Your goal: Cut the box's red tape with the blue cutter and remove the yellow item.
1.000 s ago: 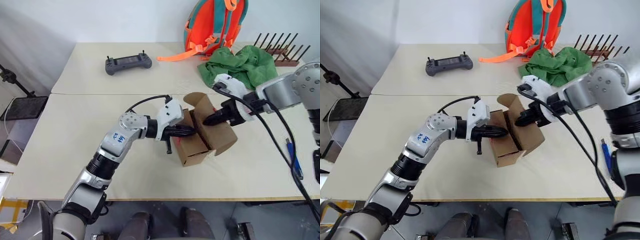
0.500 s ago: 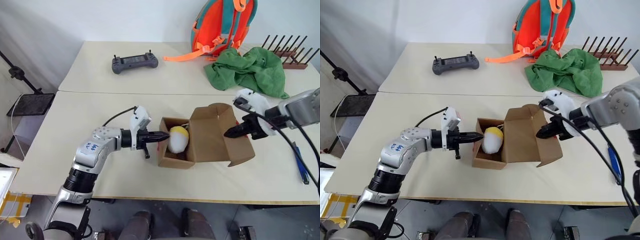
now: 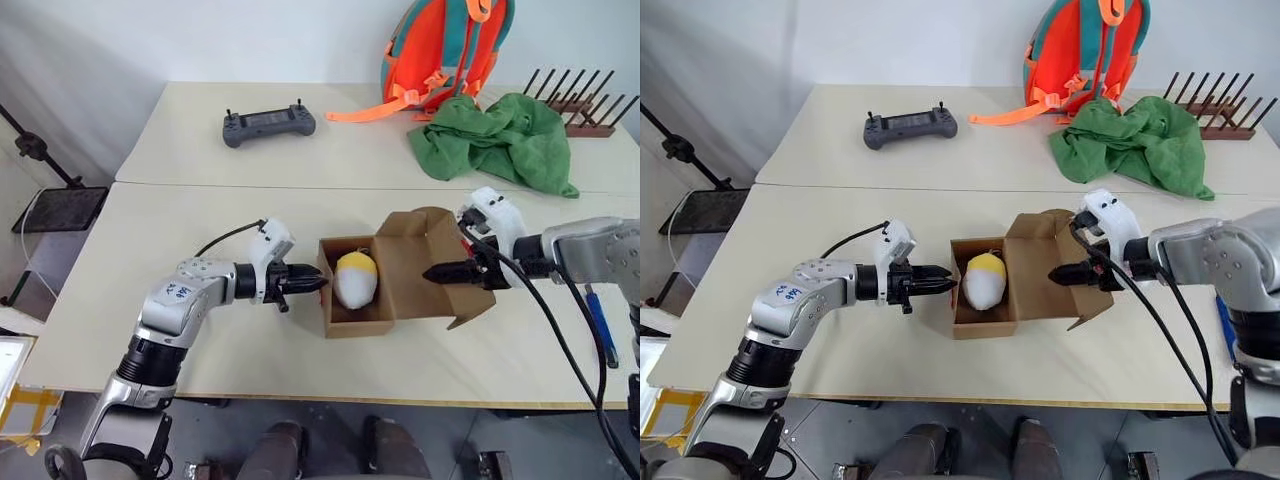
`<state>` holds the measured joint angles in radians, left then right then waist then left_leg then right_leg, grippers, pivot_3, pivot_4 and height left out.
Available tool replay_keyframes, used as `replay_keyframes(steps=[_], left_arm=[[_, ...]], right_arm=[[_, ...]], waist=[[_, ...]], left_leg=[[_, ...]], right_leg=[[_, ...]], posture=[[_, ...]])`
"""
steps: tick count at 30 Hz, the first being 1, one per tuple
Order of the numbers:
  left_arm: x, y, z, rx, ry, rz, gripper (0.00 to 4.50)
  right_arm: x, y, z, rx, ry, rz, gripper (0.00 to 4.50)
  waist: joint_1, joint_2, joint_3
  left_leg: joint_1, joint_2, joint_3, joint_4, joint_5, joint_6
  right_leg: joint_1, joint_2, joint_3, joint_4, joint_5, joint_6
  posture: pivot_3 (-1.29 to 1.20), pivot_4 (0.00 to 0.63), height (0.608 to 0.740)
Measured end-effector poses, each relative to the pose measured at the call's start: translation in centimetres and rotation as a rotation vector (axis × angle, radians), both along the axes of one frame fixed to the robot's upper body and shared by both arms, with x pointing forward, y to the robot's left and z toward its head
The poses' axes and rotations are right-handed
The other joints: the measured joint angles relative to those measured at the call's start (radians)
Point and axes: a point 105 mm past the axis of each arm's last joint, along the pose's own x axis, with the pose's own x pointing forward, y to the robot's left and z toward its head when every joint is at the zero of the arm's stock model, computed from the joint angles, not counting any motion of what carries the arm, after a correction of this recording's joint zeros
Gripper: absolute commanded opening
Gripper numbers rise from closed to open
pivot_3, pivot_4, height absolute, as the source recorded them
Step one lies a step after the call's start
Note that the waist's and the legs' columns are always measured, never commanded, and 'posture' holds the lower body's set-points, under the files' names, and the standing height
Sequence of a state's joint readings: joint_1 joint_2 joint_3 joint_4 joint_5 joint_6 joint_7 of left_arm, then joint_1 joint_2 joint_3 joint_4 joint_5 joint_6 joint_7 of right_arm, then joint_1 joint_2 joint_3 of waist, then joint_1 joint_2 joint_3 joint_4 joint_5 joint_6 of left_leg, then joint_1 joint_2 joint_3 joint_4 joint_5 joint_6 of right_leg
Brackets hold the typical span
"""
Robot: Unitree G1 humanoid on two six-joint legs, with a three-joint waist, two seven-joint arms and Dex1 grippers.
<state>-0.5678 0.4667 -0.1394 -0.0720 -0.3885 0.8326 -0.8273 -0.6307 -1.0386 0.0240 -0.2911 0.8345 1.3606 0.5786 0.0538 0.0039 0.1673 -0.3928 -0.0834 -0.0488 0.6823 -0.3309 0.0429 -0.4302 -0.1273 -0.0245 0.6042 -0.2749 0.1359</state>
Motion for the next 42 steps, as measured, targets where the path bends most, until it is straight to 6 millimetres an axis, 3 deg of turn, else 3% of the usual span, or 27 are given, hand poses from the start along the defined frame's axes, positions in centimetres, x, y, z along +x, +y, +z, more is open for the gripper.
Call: replay_keyframes(steps=[2, 6, 8, 10, 14, 18, 22, 24, 26, 28, 32, 34, 37, 42], left_arm=[[0.0, 1.2, 0.0, 0.03, 0.002, 0.012, 3.23], [-0.1, 3.3, 0.2, 0.015, 0.016, 0.047, 4.45], [-0.8, 4.3, 0.3, -0.059, 0.034, 0.031, 4.49], [-1.4, 6.5, -0.5, -0.084, 0.055, 0.054, 4.49], [-2.2, 12.5, -1.4, -0.055, 0.051, 0.18, 4.49], [-3.3, 18.2, -1.1, -0.023, 0.009, 0.326, 4.49], [-5.1, 21.5, -1.8, -0.014, 0.0, 0.437, 4.49], [-5.4, 21.7, -2.0, -0.006, -0.001, 0.44, 4.49], [-5.1, 20.4, -0.7, -0.029, -0.043, 0.389, 4.49], [-3.9, 17.4, 1.9, -0.059, -0.107, 0.275, 4.49], [-1.7, 9.9, 8.8, -0.094, -0.292, -0.011, 4.49], [-1.1, 5.3, 10.9, -0.11, -0.323, -0.185, 4.49], [-1.0, -0.7, 12.1, -0.079, -0.302, -0.406, 4.49], [-0.1, -8.7, 11.7, 0.021, -0.285, -0.621, 4.49]], right_arm=[[-0.7, -1.8, 0.4, -0.008, -0.124, 0.059, 4.5], [-2.0, -4.9, 3.5, -0.005, -0.35, 0.152, 4.5], [-2.9, -6.3, 4.5, -0.007, -0.404, 0.183, 4.5], [-3.6, -7.4, 6.0, 0.039, -0.482, 0.188, 4.5], [-5.2, -7.9, 8.8, 0.115, -0.687, 0.236, 4.5], [-7.3, -6.5, 7.2, 0.205, -0.645, 0.336, 4.5], [-9.3, -4.3, 4.4, 0.231, -0.631, 0.452, 4.5], [-9.6, -4.0, 3.9, 0.237, -0.648, 0.457, 4.5], [-9.8, -3.7, 3.3, 0.247, -0.64, 0.455, 4.5], [-10.0, -3.8, 3.0, 0.246, -0.644, 0.444, 4.5], [-11.2, -5.4, 2.8, 0.193, -0.646, 0.382, 4.5], [-12.1, -6.4, 2.4, 0.172, -0.637, 0.324, 4.5], [-12.9, -7.0, 2.0, 0.152, -0.637, 0.275, 4.5], [-14.1, -7.6, 1.3, 0.142, -0.638, 0.191, 4.5]], waist=[[0.002, -0.001, 0.001], [-0.012, -0.001, 0.001], [-0.022, -0.001, 0.001], [-0.034, -0.001, 0.001], [-0.044, -0.001, 0.002], [-0.038, -0.001, 0.002], [-0.027, -0.001, 0.002], [-0.022, -0.001, 0.003], [-0.014, -0.004, 0.003], [0.002, -0.005, 0.004], [0.019, -0.005, 0.004], [0.023, -0.005, 0.003], [0.013, -0.006, 0.003], [-0.005, -0.009, 0.005]], left_leg=[[0.0, -0.001, 0.0, -0.001, 0.0, 0.0], [0.003, -0.001, 0.005, 0.0, 0.0, 0.002], [0.005, 0.0, 0.005, 0.0, 0.0, 0.002], [0.005, 0.002, 0.006, 0.0, 0.0, 0.001], [0.007, 0.009, 0.005, -0.001, 0.0, -0.005], [0.008, 0.01, 0.004, -0.001, 0.0, -0.007], [0.008, 0.008, 0.003, -0.002, -0.002, -0.006], [0.008, 0.006, 0.003, -0.001, -0.003, -0.005], [0.008, 0.006, 0.001, -0.001, -0.003, -0.005], [0.008, 0.005, 0.001, 0.0, -0.002, -0.005], [0.008, 0.004, 0.0, 0.0, -0.001, -0.005], [0.008, 0.002, 0.002, 0.0, -0.001, -0.004], [0.008, 0.001, 0.007, 0.001, 0.0, 0.0], [0.007, 0.002, 0.01, 0.0, 0.001, 0.001]], right_leg=[[0.0, 0.001, 0.0, 0.0, 0.0, 0.0], [0.002, 0.0, 0.003, 0.001, 0.001, 0.002], [0.003, 0.001, 0.003, 0.0, 0.001, 0.002], [0.003, 0.001, 0.003, 0.0, 0.001, 0.002], [0.002, 0.002, 0.003, 0.0, 0.0, 0.0], [0.003, 0.001, 0.009, 0.001, -0.002, -0.003], [0.003, -0.001, 0.009, 0.001, -0.001, -0.003], [0.004, -0.003, 0.009, 0.0, -0.001, -0.002], [0.005, -0.004, 0.009, 0.0, -0.001, -0.002], [0.006, -0.004, 0.008, 0.0, 0.0, -0.002], [0.006, -0.001, 0.005, 0.005, 0.0, -0.001], [0.005, 0.003, 0.001, 0.006, 0.0, -0.001], [0.005, 0.004, 0.005, 0.005, 0.002, 0.002], [0.005, 0.005, 0.006, 0.001, 0.003, 0.004]], posture=[[0.0, 0.15, 0.74], [0.0, 0.15, 0.74], [0.0, 0.15, 0.74], [0.0, 0.15, 0.74], [0.0, 0.15, 0.74], [0.0, 0.15, 0.74], [0.0, 0.15, 0.74], [0.0, 0.15, 0.74], [0.0, 0.15, 0.74], [0.0, 0.15, 0.74], [0.0, 0.15, 0.74], [0.0, 0.15, 0.74], [0.0, 0.15, 0.74], [0.0, 0.15, 0.74]])
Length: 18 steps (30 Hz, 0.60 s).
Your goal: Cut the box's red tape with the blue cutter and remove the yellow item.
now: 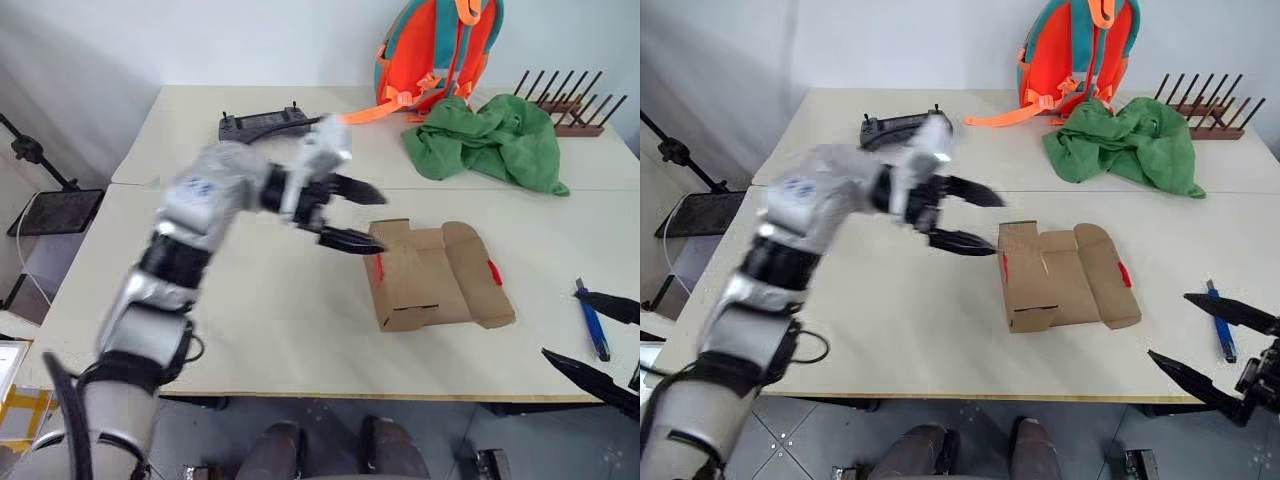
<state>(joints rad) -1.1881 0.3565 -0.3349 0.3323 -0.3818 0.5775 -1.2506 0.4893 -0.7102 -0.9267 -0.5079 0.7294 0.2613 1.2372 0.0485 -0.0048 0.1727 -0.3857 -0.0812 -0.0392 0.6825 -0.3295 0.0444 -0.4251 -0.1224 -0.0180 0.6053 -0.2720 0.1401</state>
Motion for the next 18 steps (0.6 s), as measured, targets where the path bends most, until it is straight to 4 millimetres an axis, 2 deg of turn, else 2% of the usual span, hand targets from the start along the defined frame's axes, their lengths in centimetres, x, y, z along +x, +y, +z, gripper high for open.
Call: replay_keyframes(steps=[4, 6, 9, 13, 18], left_arm=[[0.3, -6.3, -0.3, 0.086, -0.08, -0.1, 4.49], [-0.3, -9.8, -1.1, 0.156, -0.15, -0.146, 4.49], [-0.9, -12.3, -3.4, 0.234, -0.222, -0.178, 4.49], [1.1, -11.5, -5.6, 0.311, -0.284, -0.084, 4.49], [1.9, -10.7, -6.8, 0.393, -0.367, -0.077, 4.49]], right_arm=[[-0.8, 0.1, -0.3, 0.008, -0.011, -0.053, 4.5], [-1.2, 0.7, -0.6, 0.022, -0.017, -0.074, 4.5], [-1.5, 1.8, -0.8, 0.035, -0.02, -0.07, 4.5], [-1.6, 2.4, -1.2, 0.056, -0.009, -0.087, 4.5], [-0.9, 3.3, -0.9, 0.076, -0.025, -0.064, 4.5]], waist=[[0.005, -0.003, 0.002], [0.012, -0.004, 0.002], [0.008, -0.004, 0.002], [-0.006, -0.005, 0.005], [0.006, -0.004, 0.004]], left_leg=[[-0.001, 0.003, 0.0, 0.0, 0.0, 0.0], [-0.002, 0.003, 0.0, 0.0, -0.001, 0.001], [-0.002, 0.004, 0.004, 0.0, -0.002, 0.002], [0.0, 0.006, 0.009, -0.001, -0.003, 0.002], [0.0, 0.006, 0.009, 0.0, -0.003, 0.002]], right_leg=[[0.0, 0.003, 0.0, -0.005, 0.0, 0.001], [0.0, 0.004, 0.001, -0.005, 0.001, 0.001], [0.0, 0.004, 0.003, -0.008, 0.001, 0.002], [-0.004, 0.006, 0.008, -0.006, 0.001, 0.003], [-0.003, 0.006, 0.009, -0.008, 0.002, 0.003]], posture=[[0.0, 0.15, 0.74], [0.0, 0.15, 0.74], [0.0, 0.15, 0.74], [0.0, 0.15, 0.74], [0.0, 0.15, 0.74]])
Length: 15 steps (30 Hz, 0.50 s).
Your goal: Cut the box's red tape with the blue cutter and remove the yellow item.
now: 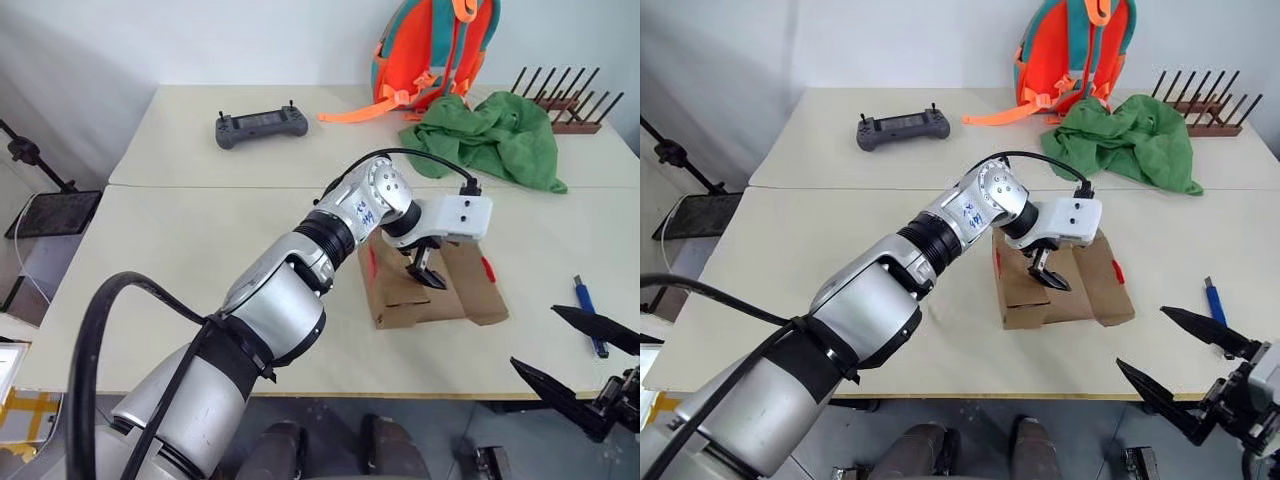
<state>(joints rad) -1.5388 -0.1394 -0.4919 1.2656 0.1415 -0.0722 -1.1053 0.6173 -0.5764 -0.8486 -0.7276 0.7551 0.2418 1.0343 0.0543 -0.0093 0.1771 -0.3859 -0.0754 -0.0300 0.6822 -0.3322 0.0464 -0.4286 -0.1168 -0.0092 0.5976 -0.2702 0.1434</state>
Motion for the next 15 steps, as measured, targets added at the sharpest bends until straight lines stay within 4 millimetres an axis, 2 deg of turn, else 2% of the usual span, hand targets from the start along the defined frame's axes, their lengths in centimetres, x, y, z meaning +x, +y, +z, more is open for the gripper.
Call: replay_keyframes(steps=[5, 9, 15], left_arm=[[0.6, 1.6, 0.7, 0.046, -0.001, -0.007, 4.49], [2.9, 5.5, 2.1, 0.044, 0.008, 0.095, 4.49], [4.5, 10.4, 1.4, 0.08, 0.065, 0.195, 4.49]], right_arm=[[0.3, 0.3, 0.5, 0.014, 0.014, 0.039, 4.5], [0.8, 0.3, 0.5, 0.029, 0.033, 0.065, 4.5], [1.6, 0.9, 0.9, 0.043, 0.038, 0.122, 4.5]], waist=[[0.001, 0.001, 0.0], [-0.009, 0.001, 0.0], [-0.002, 0.001, -0.001]], left_leg=[[-0.001, 0.0, 0.0, 0.0, 0.0, 0.0], [0.0, 0.001, 0.001, 0.0, 0.0, 0.0], [0.0, 0.0, 0.0, 0.001, 0.0, 0.0]], right_leg=[[0.0, 0.0, 0.0, 0.003, 0.0, 0.0], [-0.001, 0.001, 0.0, 0.005, 0.0, 0.0], [0.0, 0.001, 0.0, 0.005, 0.0, 0.0]], posture=[[0.0, 0.15, 0.74], [0.0, 0.15, 0.74], [0.0, 0.15, 0.74]])
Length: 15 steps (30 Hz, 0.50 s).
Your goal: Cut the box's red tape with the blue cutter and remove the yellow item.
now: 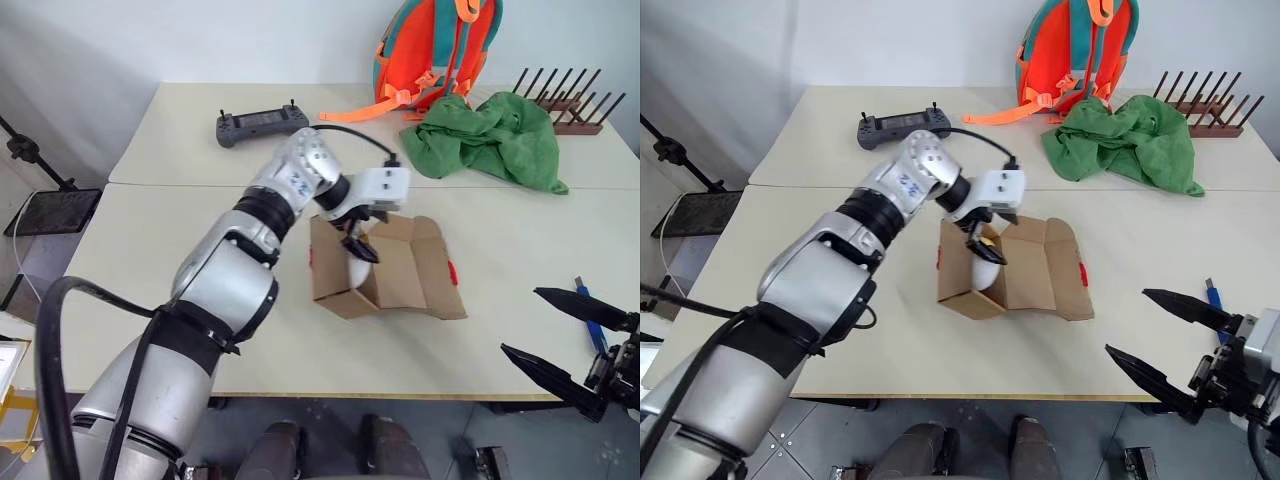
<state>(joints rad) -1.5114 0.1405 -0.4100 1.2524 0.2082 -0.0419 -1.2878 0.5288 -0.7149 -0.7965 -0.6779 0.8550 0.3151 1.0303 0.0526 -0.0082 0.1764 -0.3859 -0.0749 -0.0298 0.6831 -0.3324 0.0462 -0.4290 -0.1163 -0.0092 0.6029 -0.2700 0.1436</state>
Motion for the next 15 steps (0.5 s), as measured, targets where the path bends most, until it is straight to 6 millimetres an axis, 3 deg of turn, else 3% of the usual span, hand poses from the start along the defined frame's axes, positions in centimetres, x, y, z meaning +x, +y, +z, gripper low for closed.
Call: replay_keyframes(steps=[4, 15], left_arm=[[0.3, 2.4, -1.7, 0.024, 0.057, 0.053, 4.49], [-0.8, 4.2, -1.8, -0.009, 0.135, 0.019, 4.49]], right_arm=[[0.3, -0.1, -0.2, 0.005, 0.022, 0.01, 4.5], [1.2, 0.6, 0.6, 0.023, 0.016, 0.063, 4.5]], waist=[[0.005, 0.0, 0.0], [-0.002, 0.0, 0.0]], left_leg=[[0.0, -0.001, 0.0, 0.001, 0.0, 0.0], [0.0, 0.0, 0.0, 0.001, 0.0, 0.0]], right_leg=[[0.0, -0.001, 0.0, 0.001, 0.0, 0.0], [-0.001, 0.0, 0.0, 0.002, 0.0, 0.0]], posture=[[0.0, 0.15, 0.74], [0.0, 0.15, 0.74]])
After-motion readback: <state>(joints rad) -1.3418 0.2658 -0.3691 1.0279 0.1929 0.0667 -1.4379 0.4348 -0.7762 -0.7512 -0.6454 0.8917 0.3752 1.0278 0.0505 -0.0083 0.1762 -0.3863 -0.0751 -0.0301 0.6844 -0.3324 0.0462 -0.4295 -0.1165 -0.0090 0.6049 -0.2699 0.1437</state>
